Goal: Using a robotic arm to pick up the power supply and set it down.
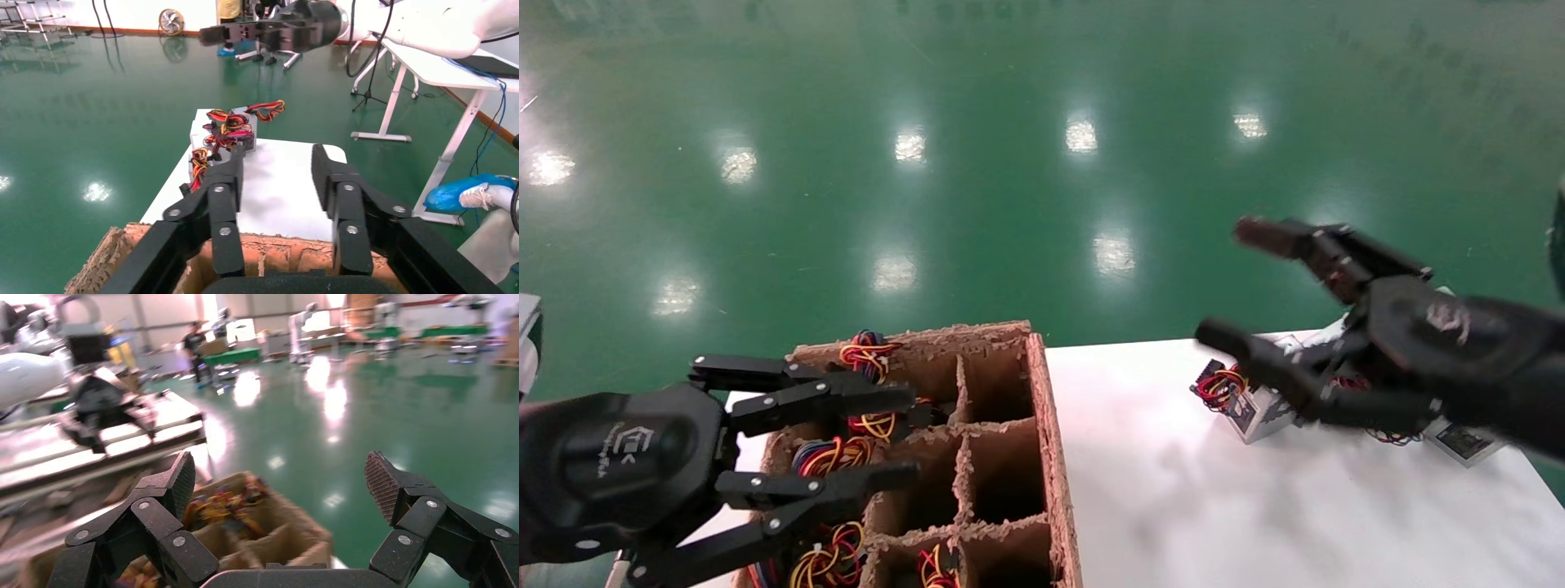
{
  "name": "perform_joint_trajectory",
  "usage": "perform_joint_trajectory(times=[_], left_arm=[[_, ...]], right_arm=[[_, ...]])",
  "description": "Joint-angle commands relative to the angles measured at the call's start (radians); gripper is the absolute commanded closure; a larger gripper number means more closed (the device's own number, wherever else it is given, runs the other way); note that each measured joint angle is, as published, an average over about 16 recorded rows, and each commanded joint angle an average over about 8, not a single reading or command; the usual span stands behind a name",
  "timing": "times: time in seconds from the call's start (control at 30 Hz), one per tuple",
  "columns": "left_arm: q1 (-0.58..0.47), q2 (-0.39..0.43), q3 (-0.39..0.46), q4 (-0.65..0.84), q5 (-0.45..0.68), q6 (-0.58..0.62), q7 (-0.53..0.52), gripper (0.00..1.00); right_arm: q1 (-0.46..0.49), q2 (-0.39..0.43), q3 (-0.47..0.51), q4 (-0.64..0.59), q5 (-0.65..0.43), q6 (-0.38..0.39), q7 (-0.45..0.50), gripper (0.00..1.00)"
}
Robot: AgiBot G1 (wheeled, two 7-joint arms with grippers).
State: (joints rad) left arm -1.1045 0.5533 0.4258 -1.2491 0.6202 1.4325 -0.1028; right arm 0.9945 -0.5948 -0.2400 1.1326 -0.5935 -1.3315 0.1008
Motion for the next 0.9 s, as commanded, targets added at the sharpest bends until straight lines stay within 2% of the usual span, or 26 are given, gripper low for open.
perform_joint_trajectory(times=[0.03,0.5,0.9], left_arm=[[0.0,0.0,0.0,0.0,0.0,0.0,0.0,0.0],[0.0,0.0,0.0,0.0,0.0,0.0,0.0,0.0],[0.0,0.0,0.0,0.0,0.0,0.0,0.0,0.0]], right_arm=[[0.012,-0.002,-0.006,0.023,-0.021,-0.025,0.013,0.0],[0.085,-0.017,-0.042,0.162,-0.145,-0.175,0.09,0.0],[0.087,-0.018,-0.044,0.165,-0.151,-0.179,0.092,0.0]])
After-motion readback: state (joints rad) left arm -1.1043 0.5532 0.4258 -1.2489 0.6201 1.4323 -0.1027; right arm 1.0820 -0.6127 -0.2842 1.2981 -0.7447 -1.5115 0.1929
